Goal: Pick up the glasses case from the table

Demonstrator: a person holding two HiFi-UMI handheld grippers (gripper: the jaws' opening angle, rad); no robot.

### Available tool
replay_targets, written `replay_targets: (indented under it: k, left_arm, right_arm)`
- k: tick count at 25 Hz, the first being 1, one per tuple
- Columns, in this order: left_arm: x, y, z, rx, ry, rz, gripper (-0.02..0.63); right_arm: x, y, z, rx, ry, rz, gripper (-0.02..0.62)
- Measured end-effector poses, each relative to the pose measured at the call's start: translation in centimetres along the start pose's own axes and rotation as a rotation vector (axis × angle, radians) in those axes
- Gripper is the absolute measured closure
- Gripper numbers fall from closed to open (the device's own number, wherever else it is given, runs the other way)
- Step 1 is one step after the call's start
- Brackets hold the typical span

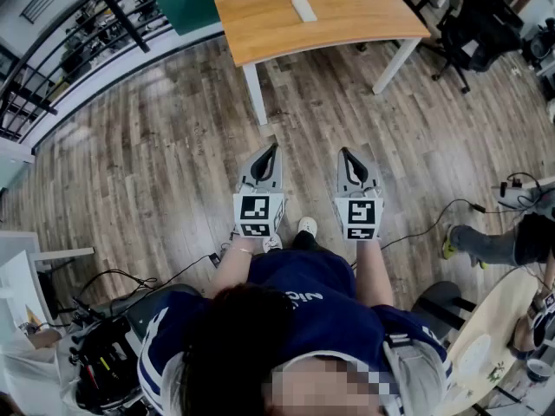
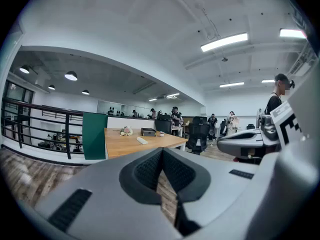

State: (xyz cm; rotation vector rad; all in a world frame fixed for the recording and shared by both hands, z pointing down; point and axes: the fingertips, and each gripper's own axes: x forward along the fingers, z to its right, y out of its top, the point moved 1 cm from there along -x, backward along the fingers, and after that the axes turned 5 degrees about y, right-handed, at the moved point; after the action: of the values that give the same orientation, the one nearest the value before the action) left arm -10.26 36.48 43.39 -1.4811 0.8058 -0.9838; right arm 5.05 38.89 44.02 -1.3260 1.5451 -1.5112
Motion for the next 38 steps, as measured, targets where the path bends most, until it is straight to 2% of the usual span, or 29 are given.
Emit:
replay_targets:
  k: [4,9,12,13,14,15,16,17,20,21,22,24,31,35,38]
  left_arm:
    - [-0.2,-0.8,1.0,0.001,0.004,-0.003,0.603]
    - [0.8,-0.3,0.4,-0.02,0.011,-0.011,0.603]
    - [0.8,-0.8,0.9,-0.053,-0.005,-0.018,0.603]
    - [0.8,-1.0,1.3,-0.065,-0.021,-0.024,0.595]
    - [0.9,-1.2,1.7,-0.077,-0.045,-0.029,0.553]
    - [1.0,-1.4,2.2,-0.089,-0.075,-0.033,0.484]
    - [1.0,-1.5,2.7,-0.103,-0.104,-0.036,0.425]
    - [1.1,-1.5,3.1,-0.12,-0.131,-0.037,0.378]
    - [1.4,-1.5,4.6,-0.175,-0.214,-0.041,0.269]
    - [1.5,-1.5,5.2,-0.182,-0.238,-0.047,0.241]
    - [1.6,-1.6,5.7,-0.181,-0.251,-0.054,0.213]
    - [2.0,-2.1,6.2,-0.178,-0.248,-0.061,0.206]
    - [3.5,-2.8,6.2,-0.199,-0.164,-0.031,0.207]
    - [4.7,-3.0,5.9,-0.243,-0.171,-0.056,0.221]
    - [6.6,-3.0,4.9,-0.228,-0.178,-0.066,0.221]
  right_arm:
    - [-0.8,-0.6,0.3,0.011,0.006,0.011,0.586]
    - [0.2,-0.3,0.6,0.024,0.032,-0.001,0.586]
    - [0.0,-1.4,1.0,0.077,0.032,-0.002,0.583]
    - [-0.1,-1.7,1.2,0.105,0.03,0.003,0.581]
    - [-0.1,-2.0,1.3,0.13,0.038,0.006,0.581]
    - [0.0,-2.1,1.3,0.148,0.058,0.006,0.561]
    - [0.1,-2.2,1.2,0.162,0.087,0.004,0.446]
    - [0.3,-2.2,1.1,0.172,0.118,0.006,0.363]
    - [0.2,-2.1,1.1,0.216,0.202,0.042,0.222]
    - [0.2,-2.2,1.4,0.23,0.22,0.046,0.203]
    - [0.1,-2.5,1.6,0.232,0.228,0.043,0.196]
    - [0.3,-3.3,2.1,0.202,0.227,0.023,0.201]
    - [1.1,-5.0,5.0,0.164,0.184,0.004,0.209]
    - [2.0,-5.2,5.9,0.171,0.182,-0.008,0.207]
    - [3.7,-5.1,5.9,0.191,0.196,-0.005,0.201]
